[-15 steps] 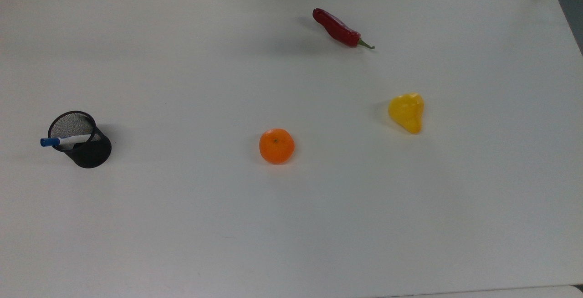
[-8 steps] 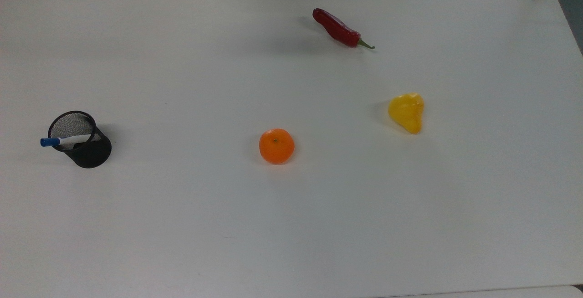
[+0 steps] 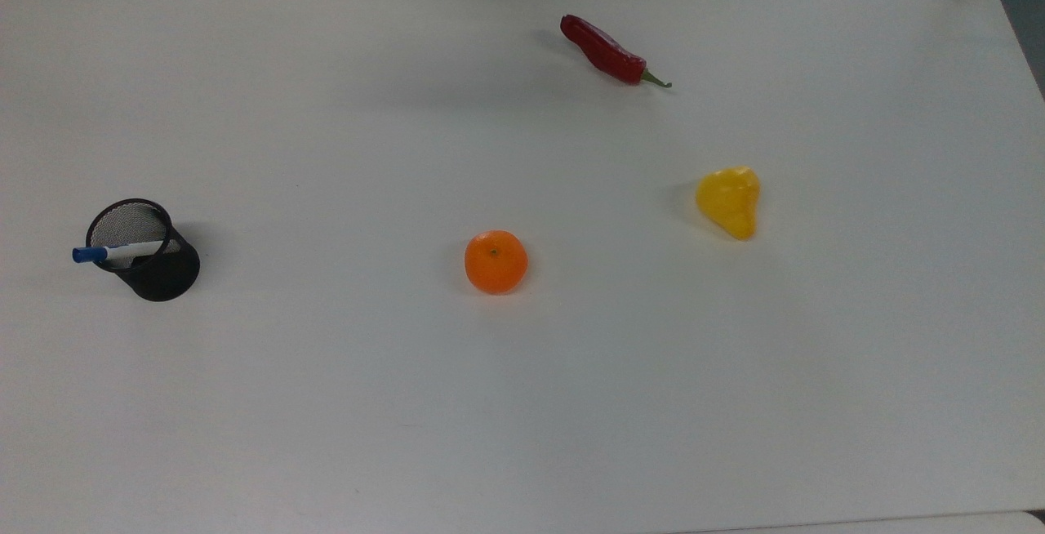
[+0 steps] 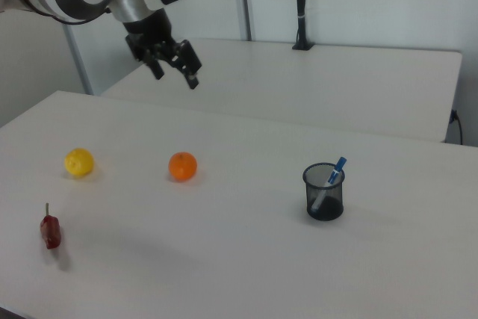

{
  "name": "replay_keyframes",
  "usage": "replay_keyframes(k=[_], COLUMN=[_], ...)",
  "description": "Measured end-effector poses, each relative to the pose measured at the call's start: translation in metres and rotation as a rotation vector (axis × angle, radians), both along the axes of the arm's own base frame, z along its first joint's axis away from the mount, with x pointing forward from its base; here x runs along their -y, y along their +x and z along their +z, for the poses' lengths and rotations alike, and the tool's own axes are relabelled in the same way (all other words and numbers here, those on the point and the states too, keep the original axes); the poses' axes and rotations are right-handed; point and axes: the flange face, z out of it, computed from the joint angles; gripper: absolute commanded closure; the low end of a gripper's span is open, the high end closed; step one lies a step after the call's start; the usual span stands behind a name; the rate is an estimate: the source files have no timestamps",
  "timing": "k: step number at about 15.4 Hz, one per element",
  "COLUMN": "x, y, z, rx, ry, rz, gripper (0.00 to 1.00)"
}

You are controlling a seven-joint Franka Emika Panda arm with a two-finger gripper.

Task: Take marker pen
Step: 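Move the open gripper over the black mesh pen cup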

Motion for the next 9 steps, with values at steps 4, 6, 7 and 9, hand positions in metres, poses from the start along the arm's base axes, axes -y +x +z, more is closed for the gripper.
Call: replay_keyframes(k=[4, 6, 7, 9], x=[0.055, 0.079, 0.092, 0.111], y=[0.016, 0.026, 0.031, 0.040], z=[0.000, -0.010, -0.017, -0.031], rx=[0.138, 0.186, 0.204, 0.230], ry=[-0.017, -0.030, -0.039, -0.054], rz=[-0.097, -0.137, -0.157, -0.186], gripper=[0.00, 0.06, 0.11, 0.16])
